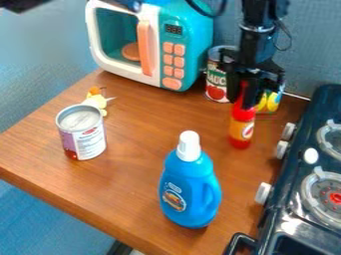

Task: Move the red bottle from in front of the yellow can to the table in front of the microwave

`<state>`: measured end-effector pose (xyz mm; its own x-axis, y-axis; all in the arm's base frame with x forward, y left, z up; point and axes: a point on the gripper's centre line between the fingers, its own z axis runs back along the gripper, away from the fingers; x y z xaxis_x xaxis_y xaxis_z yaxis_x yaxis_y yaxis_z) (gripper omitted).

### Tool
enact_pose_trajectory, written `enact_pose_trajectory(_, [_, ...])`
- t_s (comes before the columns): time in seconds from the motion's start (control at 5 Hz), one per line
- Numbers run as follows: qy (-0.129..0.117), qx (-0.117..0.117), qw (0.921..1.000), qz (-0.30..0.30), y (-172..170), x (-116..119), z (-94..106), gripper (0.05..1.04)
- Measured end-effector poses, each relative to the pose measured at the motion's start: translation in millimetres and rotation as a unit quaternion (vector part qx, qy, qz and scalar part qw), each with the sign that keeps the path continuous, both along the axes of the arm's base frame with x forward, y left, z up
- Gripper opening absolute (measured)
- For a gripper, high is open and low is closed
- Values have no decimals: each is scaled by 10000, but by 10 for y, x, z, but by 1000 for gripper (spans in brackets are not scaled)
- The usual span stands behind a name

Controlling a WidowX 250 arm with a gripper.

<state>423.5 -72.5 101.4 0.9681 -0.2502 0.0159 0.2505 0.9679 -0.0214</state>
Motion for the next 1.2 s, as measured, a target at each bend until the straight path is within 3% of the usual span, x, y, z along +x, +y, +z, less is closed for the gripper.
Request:
enact_pose_trajectory(0.4, [-290,-34,9991,304,328,-329,400,388])
enact_pose_trajectory(0.8, [-337,23,9954,902,998,-373,568,388])
enact_pose_trajectory(1.2, [-28,80,9922,1242,1323,-204,441,388])
